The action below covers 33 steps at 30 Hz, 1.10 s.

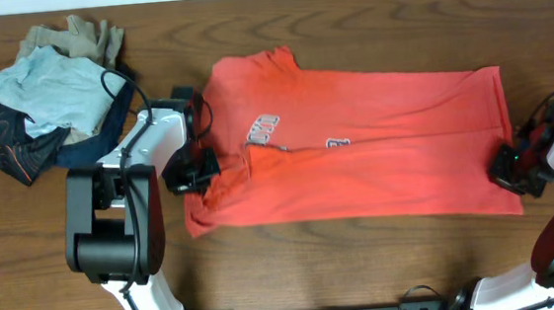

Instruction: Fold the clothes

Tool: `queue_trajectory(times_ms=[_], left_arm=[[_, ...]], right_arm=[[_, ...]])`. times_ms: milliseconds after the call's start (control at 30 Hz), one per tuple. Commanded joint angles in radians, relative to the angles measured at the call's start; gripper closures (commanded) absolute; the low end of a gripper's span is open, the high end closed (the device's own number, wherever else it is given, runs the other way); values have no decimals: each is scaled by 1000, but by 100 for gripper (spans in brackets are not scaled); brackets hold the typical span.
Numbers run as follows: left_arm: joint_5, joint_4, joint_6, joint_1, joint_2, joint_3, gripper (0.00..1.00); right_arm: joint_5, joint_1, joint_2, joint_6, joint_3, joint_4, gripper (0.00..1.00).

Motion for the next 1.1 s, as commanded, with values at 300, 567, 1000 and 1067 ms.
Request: queue_trajectory(times_ms=[300,567,1000,1067], left_arm=[[50,-75,-13,2,-48,101,93],[47,227,88,2,-143,266,41],[53,797,87,2,75,267,30],[65,862,88,2,128,267,30]], right_arm=[[-3,-4,47,-56,154,-88,73],[-84,60,21,-56,362,-222,58],[-254,139,20,-77,409,-324,48],[-254,148,20,-77,409,-335,48]])
